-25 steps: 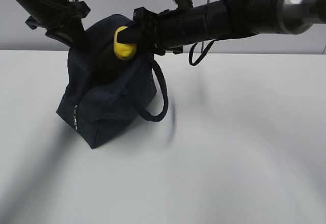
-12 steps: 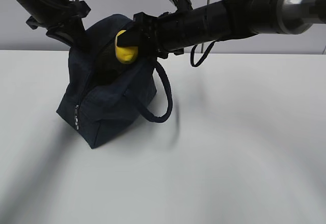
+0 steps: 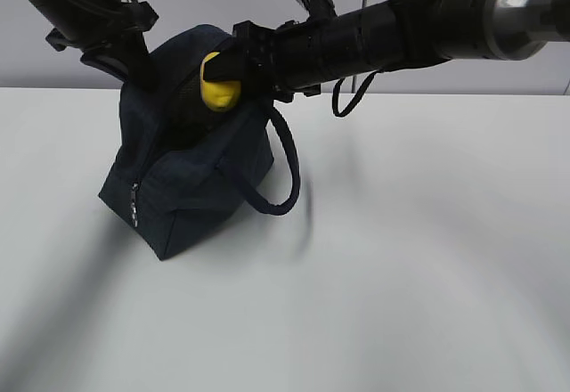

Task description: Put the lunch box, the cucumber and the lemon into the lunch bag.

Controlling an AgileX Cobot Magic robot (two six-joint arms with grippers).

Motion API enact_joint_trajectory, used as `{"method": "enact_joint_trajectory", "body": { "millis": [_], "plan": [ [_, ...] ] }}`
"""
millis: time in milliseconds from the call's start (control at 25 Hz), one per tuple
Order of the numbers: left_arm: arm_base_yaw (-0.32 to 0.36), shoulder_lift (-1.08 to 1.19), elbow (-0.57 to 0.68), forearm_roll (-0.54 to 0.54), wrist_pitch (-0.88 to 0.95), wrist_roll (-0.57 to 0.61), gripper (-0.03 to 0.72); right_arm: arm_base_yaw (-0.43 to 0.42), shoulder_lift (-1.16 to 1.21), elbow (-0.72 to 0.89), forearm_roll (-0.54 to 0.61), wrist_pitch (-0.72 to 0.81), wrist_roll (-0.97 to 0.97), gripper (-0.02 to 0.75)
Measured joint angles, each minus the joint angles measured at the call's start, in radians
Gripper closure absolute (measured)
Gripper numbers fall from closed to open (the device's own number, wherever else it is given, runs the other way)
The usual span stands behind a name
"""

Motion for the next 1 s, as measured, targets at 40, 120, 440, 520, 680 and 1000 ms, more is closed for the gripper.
{"method": "enact_joint_trajectory", "body": {
  "millis": [40, 120, 440, 520, 680, 1000],
  "plan": [
    [0.0, 0.0, 0.0, 0.0, 0.0, 0.0, 0.668, 0.0, 0.0, 0.0, 0.0, 0.004, -0.002, 0.329],
    [0.0, 0.0, 0.0, 0.0, 0.0, 0.001, 0.668, 0.0, 0.0, 0.0, 0.0, 0.01, -0.006, 0.328],
    [0.0, 0.0, 0.0, -0.002, 0.0, 0.001, 0.668, 0.0, 0.0, 0.0, 0.001, 0.032, -0.019, 0.223],
    [0.0, 0.0, 0.0, -0.002, 0.0, 0.002, 0.668, 0.0, 0.0, 0.0, 0.001, 0.032, -0.019, 0.217],
    [0.0, 0.0, 0.0, -0.002, 0.0, 0.004, 0.668, 0.0, 0.0, 0.0, 0.017, 0.024, -0.02, 0.214],
    [0.0, 0.0, 0.0, -0.002, 0.0, 0.006, 0.668, -0.081, -0.002, 0.0, 0.024, 0.124, 0.024, 0.223]
  ]
}}
